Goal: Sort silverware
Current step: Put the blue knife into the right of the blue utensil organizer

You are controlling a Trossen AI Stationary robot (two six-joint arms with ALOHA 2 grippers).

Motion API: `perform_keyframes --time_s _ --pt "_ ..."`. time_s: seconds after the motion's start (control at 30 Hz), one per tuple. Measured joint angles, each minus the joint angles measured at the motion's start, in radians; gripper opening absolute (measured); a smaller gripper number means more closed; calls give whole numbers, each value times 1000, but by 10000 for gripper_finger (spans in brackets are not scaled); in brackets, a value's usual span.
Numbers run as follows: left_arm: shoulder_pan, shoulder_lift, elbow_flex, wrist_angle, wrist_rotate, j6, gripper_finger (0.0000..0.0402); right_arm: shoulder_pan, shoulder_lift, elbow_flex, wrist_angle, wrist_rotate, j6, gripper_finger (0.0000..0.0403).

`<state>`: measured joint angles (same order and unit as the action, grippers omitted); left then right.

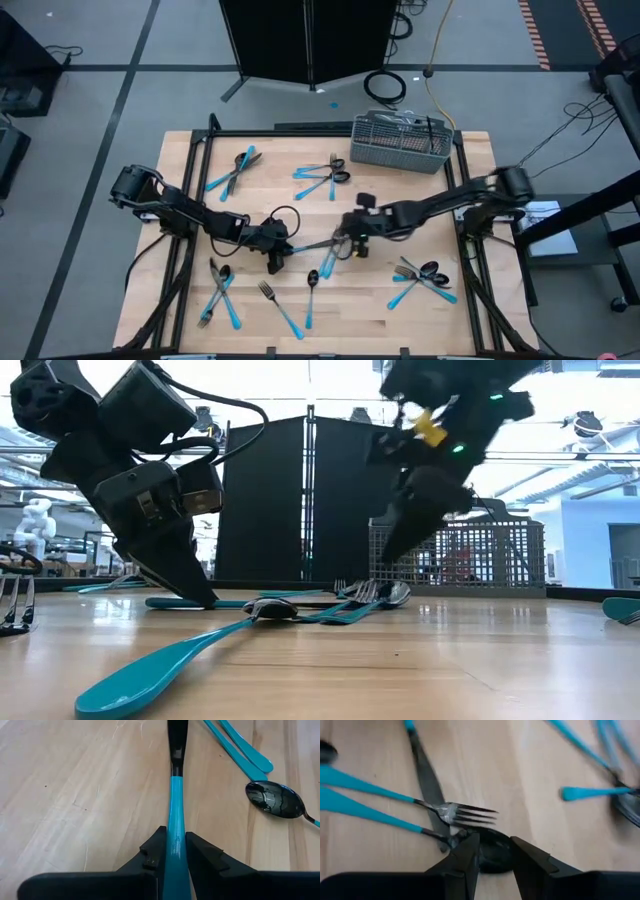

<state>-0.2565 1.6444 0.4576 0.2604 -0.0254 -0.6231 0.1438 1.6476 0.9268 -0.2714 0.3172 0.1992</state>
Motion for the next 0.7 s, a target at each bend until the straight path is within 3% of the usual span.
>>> perform_keyframes --time_s 0.13,0.27,0.7 --pt "1 0 0 0 4 0 68 9 -119 -156 248 0 48 102" --pt "17 0 0 9 24 -1 68 11 -115 -196 506 -35 23 102" --pt "45 0 0 12 81 -26 68 -35 209 15 508 -31 -39 102"
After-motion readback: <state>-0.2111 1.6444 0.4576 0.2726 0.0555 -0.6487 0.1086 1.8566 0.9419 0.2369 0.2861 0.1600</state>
